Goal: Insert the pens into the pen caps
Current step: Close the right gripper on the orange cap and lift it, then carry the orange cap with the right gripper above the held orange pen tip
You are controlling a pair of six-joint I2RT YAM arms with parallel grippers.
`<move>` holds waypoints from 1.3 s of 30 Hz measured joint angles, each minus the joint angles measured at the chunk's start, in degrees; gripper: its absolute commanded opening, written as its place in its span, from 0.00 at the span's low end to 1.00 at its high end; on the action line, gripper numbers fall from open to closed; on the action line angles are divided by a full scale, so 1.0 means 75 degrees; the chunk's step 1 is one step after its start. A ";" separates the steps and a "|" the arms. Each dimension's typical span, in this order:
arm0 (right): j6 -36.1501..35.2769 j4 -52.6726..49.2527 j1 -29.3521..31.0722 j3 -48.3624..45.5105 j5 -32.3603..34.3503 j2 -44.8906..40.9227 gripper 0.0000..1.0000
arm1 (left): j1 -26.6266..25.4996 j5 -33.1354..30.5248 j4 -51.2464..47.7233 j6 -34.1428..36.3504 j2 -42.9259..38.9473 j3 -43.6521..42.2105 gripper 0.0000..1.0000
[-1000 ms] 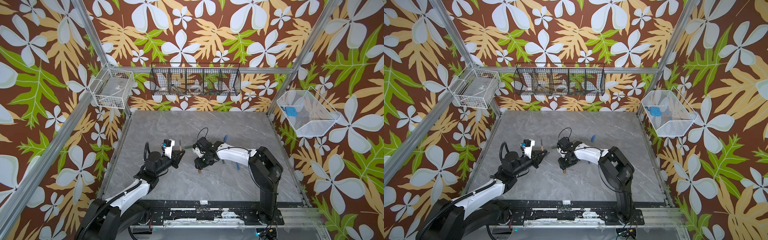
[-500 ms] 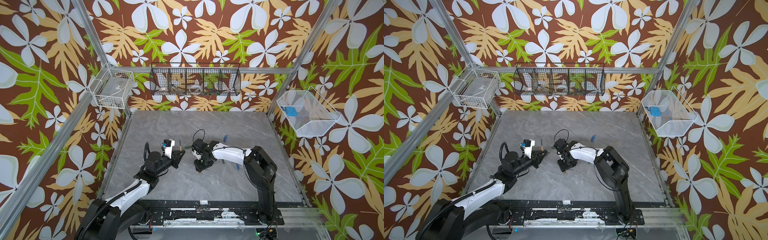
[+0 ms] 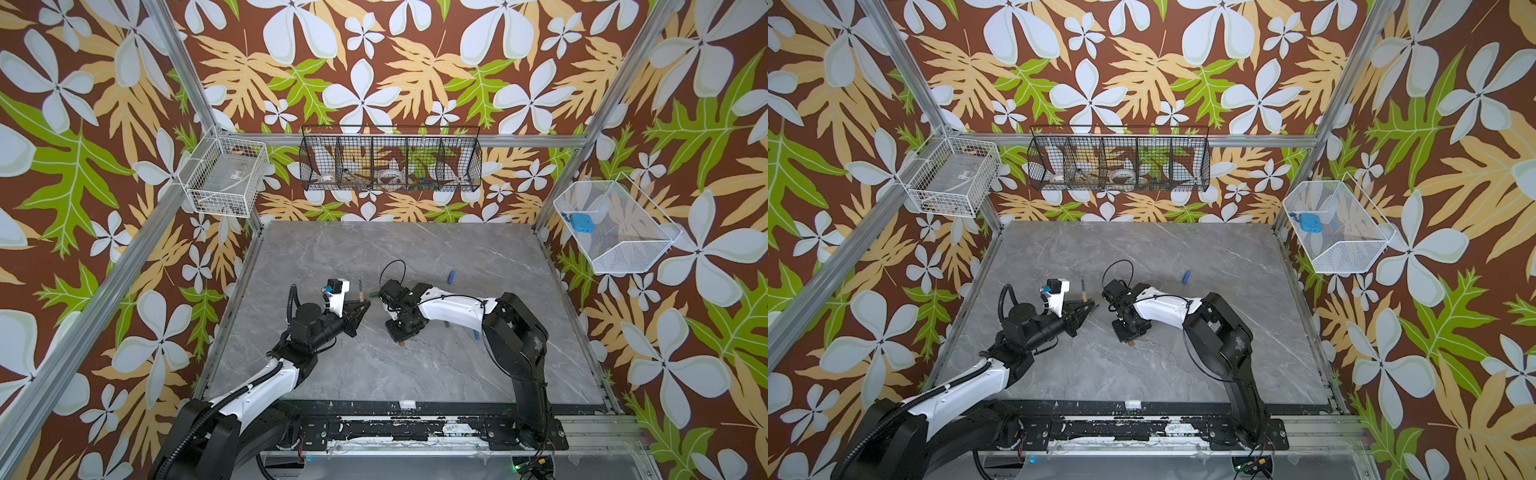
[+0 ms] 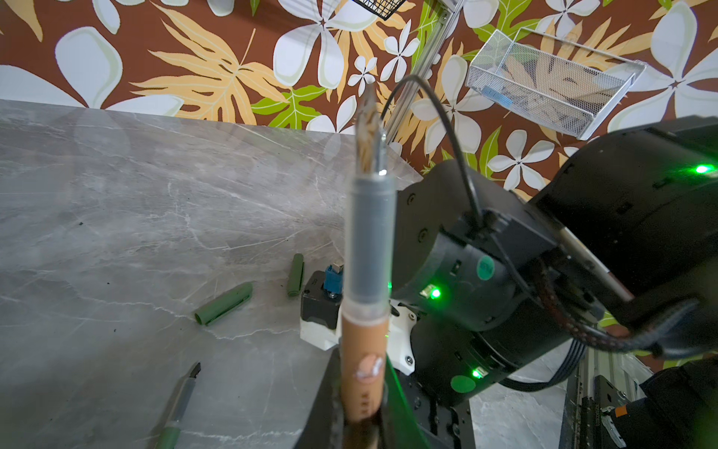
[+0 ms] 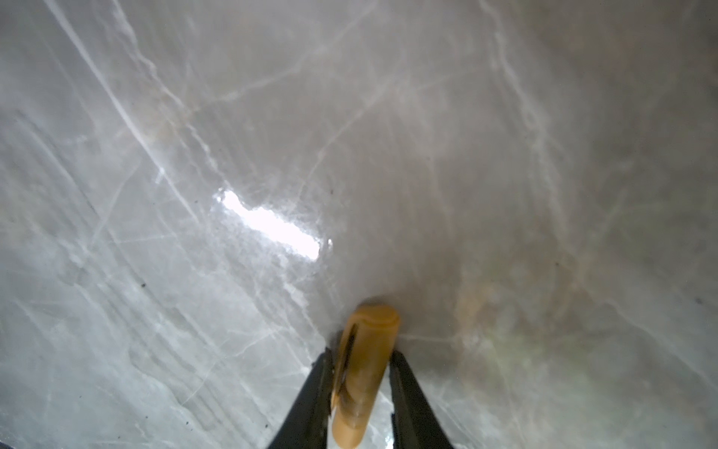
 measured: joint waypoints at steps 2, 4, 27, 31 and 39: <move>0.0017 -0.0050 0.0006 0.0032 0.0073 0.0035 0.22 | 0.0000 0.0035 0.0000 0.0000 0.0000 0.0000 0.00; 0.0015 -0.0090 0.0012 0.0064 0.0105 0.0061 0.19 | 0.0000 0.0050 0.0003 0.0000 0.0000 0.0000 0.00; -0.0245 0.3506 -0.0335 -0.2722 0.0694 -0.3477 0.03 | -0.0950 -0.0463 -0.0659 0.0723 0.0729 0.0586 0.00; -0.0192 0.4919 -0.0621 -0.3850 0.0565 -0.4575 0.04 | -0.1078 -0.0420 -0.0755 0.0842 0.0816 0.0612 0.00; 0.0128 0.7557 -0.1029 -0.5042 -0.0262 -0.5925 0.04 | -0.1582 -0.0431 -0.0746 0.1201 0.0784 0.0612 0.00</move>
